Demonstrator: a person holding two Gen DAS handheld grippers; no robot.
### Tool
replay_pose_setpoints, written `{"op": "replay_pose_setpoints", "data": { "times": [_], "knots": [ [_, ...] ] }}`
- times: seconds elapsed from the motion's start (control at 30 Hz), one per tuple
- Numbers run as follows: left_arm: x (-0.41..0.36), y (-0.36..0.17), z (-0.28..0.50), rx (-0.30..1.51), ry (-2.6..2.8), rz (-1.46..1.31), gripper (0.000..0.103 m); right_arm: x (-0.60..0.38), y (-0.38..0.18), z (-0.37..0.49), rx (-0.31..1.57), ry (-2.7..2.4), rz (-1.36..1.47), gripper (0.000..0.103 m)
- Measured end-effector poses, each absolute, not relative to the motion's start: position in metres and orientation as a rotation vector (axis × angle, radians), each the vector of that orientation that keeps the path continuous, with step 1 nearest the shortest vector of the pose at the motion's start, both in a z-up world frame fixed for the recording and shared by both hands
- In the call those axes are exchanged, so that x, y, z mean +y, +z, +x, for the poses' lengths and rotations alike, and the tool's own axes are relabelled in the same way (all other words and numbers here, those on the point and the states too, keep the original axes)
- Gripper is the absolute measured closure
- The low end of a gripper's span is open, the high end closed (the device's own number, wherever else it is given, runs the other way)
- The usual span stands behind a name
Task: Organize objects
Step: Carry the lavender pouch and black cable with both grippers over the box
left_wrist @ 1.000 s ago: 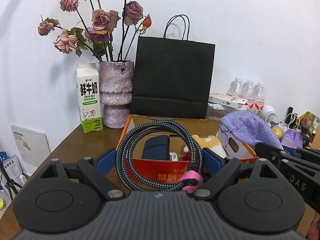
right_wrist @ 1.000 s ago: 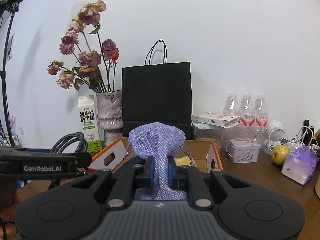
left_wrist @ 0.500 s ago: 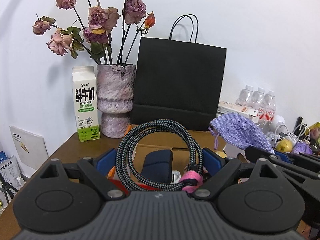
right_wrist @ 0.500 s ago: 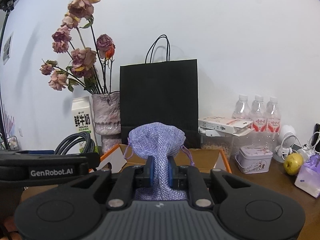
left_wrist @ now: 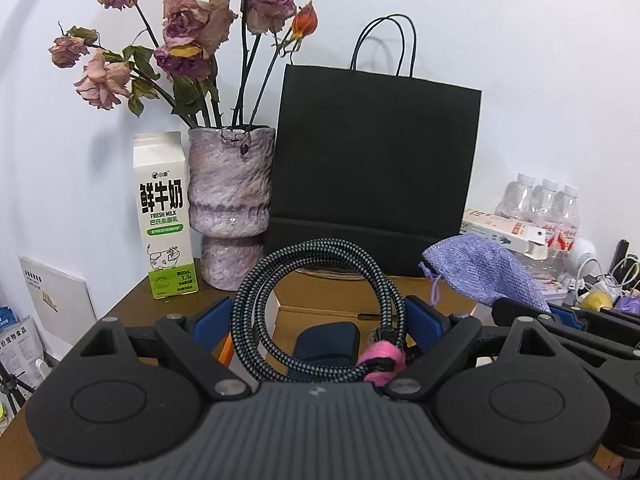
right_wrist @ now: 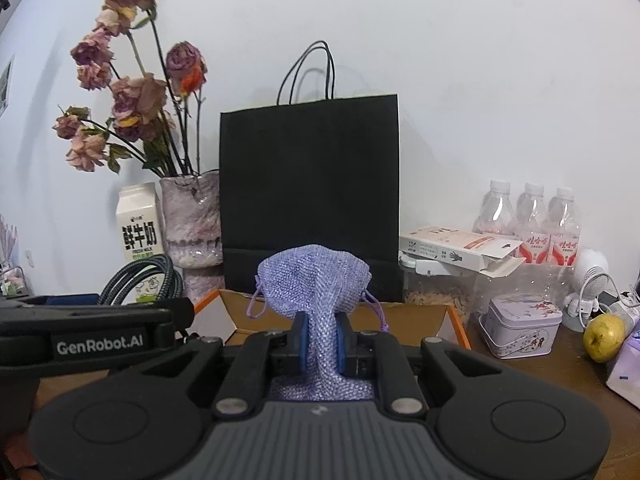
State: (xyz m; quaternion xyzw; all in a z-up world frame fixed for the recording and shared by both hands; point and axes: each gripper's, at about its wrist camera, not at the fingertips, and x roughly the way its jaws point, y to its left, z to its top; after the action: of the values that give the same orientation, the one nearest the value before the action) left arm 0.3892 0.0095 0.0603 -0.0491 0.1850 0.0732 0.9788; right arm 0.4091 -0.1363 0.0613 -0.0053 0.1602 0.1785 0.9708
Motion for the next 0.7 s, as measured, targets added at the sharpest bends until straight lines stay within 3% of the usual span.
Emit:
{"op": "replay_pose_setpoints", "data": {
  "times": [0.7],
  "knots": [
    [0.016, 0.042, 0.445, 0.394, 0.172, -0.060, 0.012, -0.132, 0.038, 0.464, 0.415, 0.326, -0.019, 0.090]
  ]
}}
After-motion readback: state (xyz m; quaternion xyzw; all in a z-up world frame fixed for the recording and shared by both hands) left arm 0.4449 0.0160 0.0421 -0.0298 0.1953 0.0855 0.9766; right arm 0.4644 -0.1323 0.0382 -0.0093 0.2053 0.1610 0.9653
